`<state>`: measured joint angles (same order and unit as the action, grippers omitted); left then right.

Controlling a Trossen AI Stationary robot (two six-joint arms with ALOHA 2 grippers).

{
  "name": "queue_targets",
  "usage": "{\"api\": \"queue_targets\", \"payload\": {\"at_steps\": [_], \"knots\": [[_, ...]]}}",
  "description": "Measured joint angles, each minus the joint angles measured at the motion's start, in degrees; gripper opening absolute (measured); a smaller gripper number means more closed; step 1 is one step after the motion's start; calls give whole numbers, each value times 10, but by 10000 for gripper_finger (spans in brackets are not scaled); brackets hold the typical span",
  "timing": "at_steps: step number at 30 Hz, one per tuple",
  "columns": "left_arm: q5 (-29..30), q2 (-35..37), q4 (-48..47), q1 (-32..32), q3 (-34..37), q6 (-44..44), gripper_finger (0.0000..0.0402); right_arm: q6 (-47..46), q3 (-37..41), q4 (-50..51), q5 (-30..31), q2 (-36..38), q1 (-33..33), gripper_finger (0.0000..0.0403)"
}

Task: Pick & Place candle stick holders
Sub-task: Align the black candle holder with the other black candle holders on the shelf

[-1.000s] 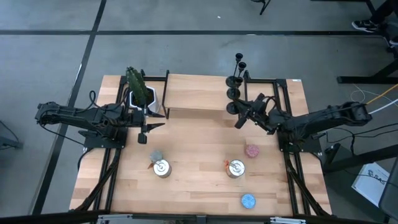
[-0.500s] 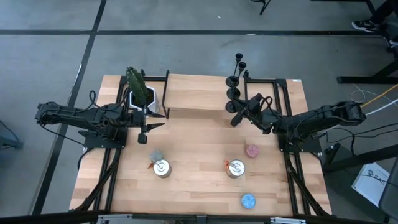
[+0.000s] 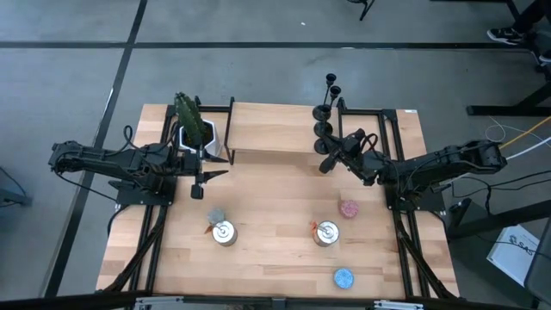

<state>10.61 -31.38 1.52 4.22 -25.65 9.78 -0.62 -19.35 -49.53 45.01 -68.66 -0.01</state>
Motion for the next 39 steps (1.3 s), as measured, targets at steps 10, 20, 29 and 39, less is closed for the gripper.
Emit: {"api": "queue_targets", "payload": {"at_steps": [10,20,29,39], "knots": [[0,0,0,0,0,0,127,-4,-1,10,3,0,0,39],[0,0,0,0,0,0,127,-4,0,22,5,0,0,130],[0,0,0,0,0,0,127,0,0,20,44,0,0,126],[0,0,0,0,0,0,127,29,-9,11,45,0,0,127]]}}
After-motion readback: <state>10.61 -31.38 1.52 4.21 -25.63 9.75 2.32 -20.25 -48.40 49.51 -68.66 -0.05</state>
